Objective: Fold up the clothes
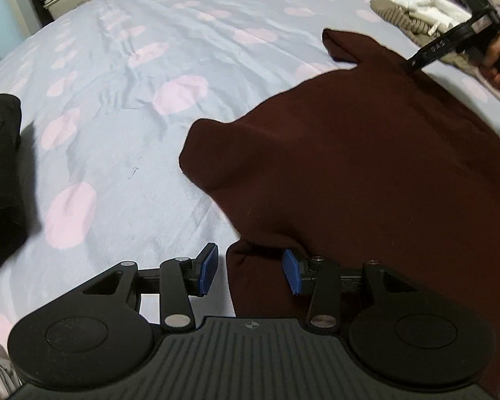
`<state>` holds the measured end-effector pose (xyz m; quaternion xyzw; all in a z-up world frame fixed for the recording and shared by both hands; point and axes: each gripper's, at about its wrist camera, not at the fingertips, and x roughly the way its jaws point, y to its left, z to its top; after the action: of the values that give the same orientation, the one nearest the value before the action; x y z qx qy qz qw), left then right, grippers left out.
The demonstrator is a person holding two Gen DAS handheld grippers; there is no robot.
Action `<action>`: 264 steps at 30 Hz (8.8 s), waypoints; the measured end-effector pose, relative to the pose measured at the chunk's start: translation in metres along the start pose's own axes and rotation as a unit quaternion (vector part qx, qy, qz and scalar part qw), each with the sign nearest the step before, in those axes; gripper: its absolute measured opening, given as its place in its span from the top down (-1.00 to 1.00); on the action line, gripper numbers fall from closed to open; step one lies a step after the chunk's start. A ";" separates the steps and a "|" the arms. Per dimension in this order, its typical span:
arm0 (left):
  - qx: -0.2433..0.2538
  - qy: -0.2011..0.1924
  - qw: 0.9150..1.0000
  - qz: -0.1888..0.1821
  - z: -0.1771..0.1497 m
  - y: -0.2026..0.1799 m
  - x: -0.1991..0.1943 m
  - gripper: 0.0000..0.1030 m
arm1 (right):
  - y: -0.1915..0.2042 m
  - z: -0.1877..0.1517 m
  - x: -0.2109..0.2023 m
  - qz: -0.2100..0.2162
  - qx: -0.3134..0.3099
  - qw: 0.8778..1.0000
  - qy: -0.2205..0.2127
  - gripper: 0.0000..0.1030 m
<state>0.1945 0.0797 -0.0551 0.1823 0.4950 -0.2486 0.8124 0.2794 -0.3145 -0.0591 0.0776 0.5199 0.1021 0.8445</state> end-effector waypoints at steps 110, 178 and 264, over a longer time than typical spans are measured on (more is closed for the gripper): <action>-0.191 0.004 0.977 0.095 0.024 0.064 -0.002 0.19 | 0.030 0.013 0.031 0.034 0.034 0.999 -0.004 0.68; -0.255 -0.079 0.959 0.097 0.034 0.088 -0.001 0.39 | 0.053 0.020 -0.002 -0.009 -0.050 0.996 -0.069 0.34; -0.102 -0.032 0.992 0.071 -0.084 -0.129 -0.125 0.01 | 0.139 -0.178 -0.062 0.113 -0.227 0.963 0.094 0.11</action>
<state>0.0109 0.0482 0.0133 0.1246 0.4772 -0.1442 0.8579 0.0802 -0.1915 -0.0528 -0.0680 0.5479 0.3190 0.7703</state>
